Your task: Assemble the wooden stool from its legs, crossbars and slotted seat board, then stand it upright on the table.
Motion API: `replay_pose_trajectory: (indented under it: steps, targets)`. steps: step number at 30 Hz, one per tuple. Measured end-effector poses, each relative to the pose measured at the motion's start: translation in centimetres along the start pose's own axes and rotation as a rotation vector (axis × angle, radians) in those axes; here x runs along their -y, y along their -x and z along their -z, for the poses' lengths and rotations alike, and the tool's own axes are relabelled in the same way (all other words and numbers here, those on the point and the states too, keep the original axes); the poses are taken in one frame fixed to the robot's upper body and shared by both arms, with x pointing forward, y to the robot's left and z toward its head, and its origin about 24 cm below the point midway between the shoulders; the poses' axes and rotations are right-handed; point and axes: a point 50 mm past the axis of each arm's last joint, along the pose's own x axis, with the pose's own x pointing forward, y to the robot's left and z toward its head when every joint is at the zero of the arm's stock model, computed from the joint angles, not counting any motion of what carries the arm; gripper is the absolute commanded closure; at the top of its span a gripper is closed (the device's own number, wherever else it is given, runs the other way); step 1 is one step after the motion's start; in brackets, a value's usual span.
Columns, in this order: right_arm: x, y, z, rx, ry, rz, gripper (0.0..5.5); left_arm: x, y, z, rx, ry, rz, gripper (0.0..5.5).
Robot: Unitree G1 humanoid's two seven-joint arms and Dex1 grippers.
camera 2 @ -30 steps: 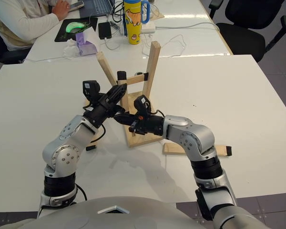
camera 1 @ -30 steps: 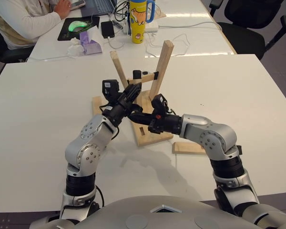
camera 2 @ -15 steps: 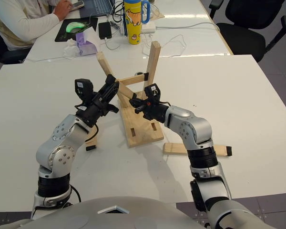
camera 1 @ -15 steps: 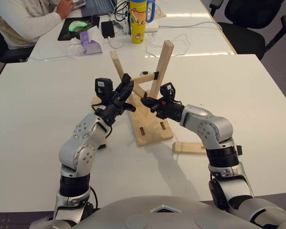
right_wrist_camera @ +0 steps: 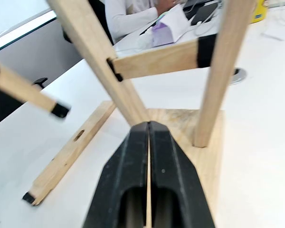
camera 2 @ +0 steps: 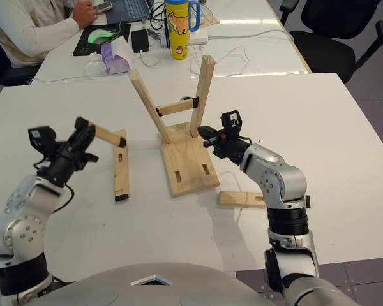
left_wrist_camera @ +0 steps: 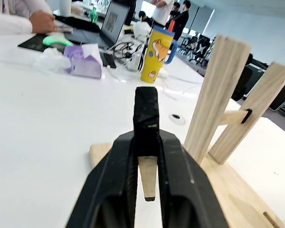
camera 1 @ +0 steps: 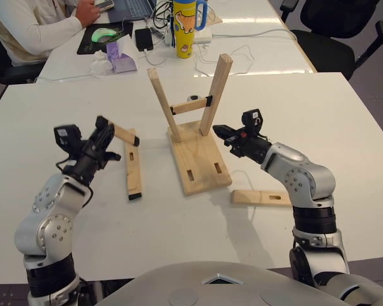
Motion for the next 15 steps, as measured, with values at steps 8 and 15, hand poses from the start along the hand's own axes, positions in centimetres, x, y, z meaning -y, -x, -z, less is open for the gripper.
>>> replay_pose_trajectory:
  steps: [8, 15]
  targets:
    - [0.1, 0.0, 0.4, 0.007, 0.003, 0.026, 5.5, -1.7, -0.7, 1.4, -0.018, 0.025, -0.19, 5.1]
    - [0.1, -0.2, 0.6, 0.002, 0.023, 0.033, 5.5, -1.8, -1.2, 1.9, 0.021, 0.117, -0.262, 5.1]
